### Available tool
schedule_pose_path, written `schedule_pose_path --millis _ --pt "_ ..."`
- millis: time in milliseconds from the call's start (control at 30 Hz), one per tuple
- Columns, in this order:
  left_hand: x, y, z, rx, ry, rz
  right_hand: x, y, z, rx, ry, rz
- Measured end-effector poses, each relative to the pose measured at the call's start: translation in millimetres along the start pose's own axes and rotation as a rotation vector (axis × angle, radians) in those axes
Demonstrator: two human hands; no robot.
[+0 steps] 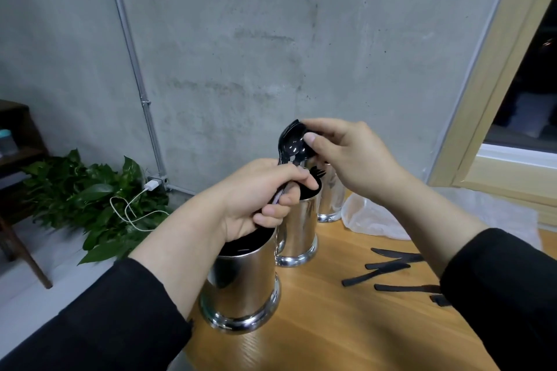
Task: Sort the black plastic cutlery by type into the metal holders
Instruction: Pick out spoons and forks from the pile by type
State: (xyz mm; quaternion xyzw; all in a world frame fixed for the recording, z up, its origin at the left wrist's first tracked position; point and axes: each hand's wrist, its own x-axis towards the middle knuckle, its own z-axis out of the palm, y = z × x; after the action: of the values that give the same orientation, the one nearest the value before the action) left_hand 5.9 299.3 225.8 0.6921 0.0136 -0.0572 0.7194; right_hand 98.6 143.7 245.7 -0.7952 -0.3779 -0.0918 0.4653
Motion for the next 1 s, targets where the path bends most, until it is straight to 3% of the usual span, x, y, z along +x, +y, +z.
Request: schedule_pose_path --millis 167,333,433,600,833,1000 --pt "-0.2 -1.0 14.2 0.064 -0.044 0.02 -14.6 -5.1 -11.0 0.181 0.059 0.064" --pt "-1.1 -1.8 26.4 0.223 -0.116 -0.013 -24.5 -9.4 -16.5 -0.006 -0.048 0.056" --pt "-1.4 -2.3 34.2 0.276 -0.109 -0.005 -28.9 -5.4 -22.1 0.041 -0.075 0.06" --pt "11.5 -8.7 41.1 0.567 0.195 0.275 -41.2 11.2 -41.4 0.163 0.016 0.075" --pt "36.0 0.4 55.4 0.546 0.041 0.167 -42.0 25.7 -53.3 0.296 0.145 0.052" --pt "68.0 13.8 55.5 0.593 0.093 0.254 -12.8 45.6 -69.9 0.205 0.275 0.067"
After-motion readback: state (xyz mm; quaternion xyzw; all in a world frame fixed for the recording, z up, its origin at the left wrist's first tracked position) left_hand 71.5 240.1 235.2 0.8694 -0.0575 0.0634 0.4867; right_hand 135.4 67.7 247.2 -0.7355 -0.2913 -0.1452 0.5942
